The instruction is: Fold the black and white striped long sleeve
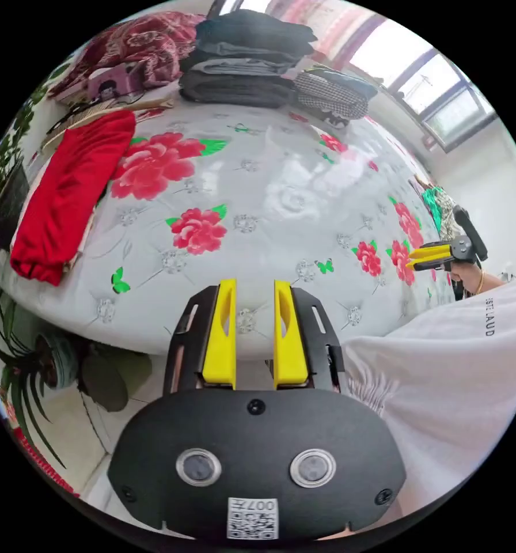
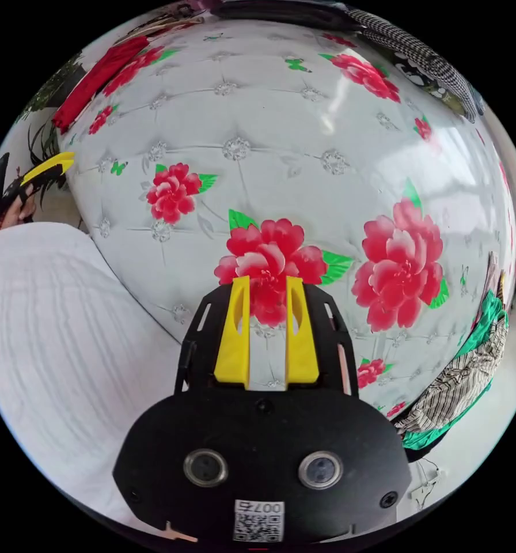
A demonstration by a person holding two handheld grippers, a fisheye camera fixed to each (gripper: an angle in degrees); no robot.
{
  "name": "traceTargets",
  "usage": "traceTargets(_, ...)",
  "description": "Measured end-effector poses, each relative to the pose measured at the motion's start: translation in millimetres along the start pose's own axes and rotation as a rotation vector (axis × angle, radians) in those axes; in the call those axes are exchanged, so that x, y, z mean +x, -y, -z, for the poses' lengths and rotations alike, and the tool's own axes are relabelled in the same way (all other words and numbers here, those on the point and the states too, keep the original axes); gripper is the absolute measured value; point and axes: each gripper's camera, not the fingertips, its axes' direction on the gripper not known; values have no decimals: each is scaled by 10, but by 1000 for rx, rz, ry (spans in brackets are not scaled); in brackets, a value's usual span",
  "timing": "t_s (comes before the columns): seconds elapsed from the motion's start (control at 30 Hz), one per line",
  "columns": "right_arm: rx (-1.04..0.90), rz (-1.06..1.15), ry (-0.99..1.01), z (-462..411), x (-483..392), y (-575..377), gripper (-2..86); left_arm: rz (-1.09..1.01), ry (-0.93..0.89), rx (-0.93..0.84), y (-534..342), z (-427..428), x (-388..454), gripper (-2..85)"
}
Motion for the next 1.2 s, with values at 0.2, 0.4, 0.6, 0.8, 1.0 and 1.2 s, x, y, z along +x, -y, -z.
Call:
traceTargets(0.2, 147, -35, 40, 66, -16, -232, 51, -211, -65, -123, 479, -498, 1162, 91)
traceTargets(0.4, 306, -213, 239, 229, 642, -566, 52, -293, 50, -278, 466, -1085, 2184, 83)
traceTargets(0.6, 535, -745, 195, 349, 2207, -2107, 60, -261, 171, -227, 256, -1314, 2665, 60)
traceTargets(0.8, 600, -1225, 29, 356, 3700, -3966, 72, -145, 226, -234, 183, -1490, 2920, 48)
traceTargets(1.0, 521, -1281, 6, 253, 4456, -4456, 73, -53, 351, -261, 94, -1665, 3257, 8)
traceTargets(1.2, 350, -1268, 98, 23, 4685, -4362, 23, 40, 153, -147, -176, -1574, 3621, 11)
